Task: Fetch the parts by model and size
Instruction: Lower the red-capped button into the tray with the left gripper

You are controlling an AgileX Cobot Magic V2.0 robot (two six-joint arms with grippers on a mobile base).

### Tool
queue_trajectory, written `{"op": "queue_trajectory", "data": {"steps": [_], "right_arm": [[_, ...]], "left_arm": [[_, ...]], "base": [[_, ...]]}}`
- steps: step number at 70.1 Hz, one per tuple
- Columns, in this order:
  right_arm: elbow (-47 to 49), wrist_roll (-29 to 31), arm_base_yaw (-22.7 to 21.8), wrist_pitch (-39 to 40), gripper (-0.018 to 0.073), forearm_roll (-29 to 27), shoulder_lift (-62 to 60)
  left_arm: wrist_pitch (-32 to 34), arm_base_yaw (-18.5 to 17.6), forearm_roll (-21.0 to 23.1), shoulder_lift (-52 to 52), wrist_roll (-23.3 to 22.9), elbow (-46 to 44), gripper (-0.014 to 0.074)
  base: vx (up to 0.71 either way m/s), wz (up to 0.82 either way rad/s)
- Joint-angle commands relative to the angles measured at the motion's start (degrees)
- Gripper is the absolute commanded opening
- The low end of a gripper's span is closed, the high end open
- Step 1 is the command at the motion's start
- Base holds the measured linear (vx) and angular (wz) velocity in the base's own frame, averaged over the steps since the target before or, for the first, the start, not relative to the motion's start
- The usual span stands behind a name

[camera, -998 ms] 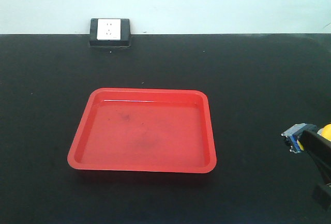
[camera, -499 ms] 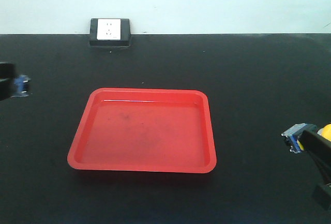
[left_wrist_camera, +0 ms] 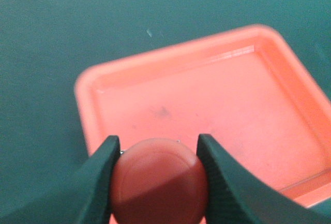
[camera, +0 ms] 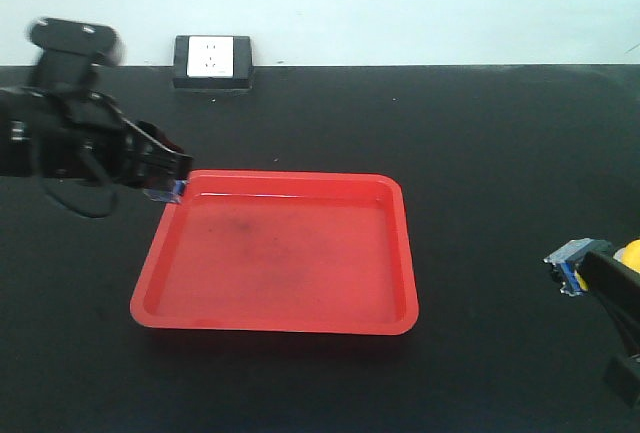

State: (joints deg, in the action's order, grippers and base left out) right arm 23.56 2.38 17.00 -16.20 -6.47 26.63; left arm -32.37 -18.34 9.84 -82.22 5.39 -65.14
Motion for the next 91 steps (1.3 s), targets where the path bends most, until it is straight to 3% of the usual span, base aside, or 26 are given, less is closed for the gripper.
{"op": "queue_trajectory", "data": {"steps": [1, 15, 44, 58, 72, 91], "right_arm": [[1.76, 0.30, -0.08, 4.64, -0.0010, 0.39, 0.56], [1.76, 0.30, -0.08, 4.64, -0.0010, 0.39, 0.56], [1.76, 0.30, -0.08, 4.64, -0.0010, 0.39, 0.56], [1.76, 0.30, -0.08, 4.64, -0.0010, 0.39, 0.56], [1.76, 0.30, -0.08, 4.64, -0.0010, 0.39, 0.56], [1.76, 0.30, -0.08, 4.64, -0.0010, 0.39, 0.56]], "left_arm": [[4.87, -1.07, 0.89, -2.50, 0.22, -3.05, 0.0004], [9.29, -1.65, 0.84, -10.09, 0.05, -3.57, 0.0004], [10.91, -1.65, 0.91, -19.21, -0.42, -3.57, 0.0011], [10.89, -1.65, -0.03, -21.53, -0.36, -3.57, 0.0055], [10.23, -1.65, -0.69, -21.70, -0.30, -3.88, 0.0204], [0.64, -1.65, -0.52, -20.80, -0.37, -9.78, 0.0493]], "base": [[0.00, 0.00], [0.00, 0.00], [0.00, 0.00], [0.00, 0.00], [0.00, 0.00], [0.00, 0.00]]}}
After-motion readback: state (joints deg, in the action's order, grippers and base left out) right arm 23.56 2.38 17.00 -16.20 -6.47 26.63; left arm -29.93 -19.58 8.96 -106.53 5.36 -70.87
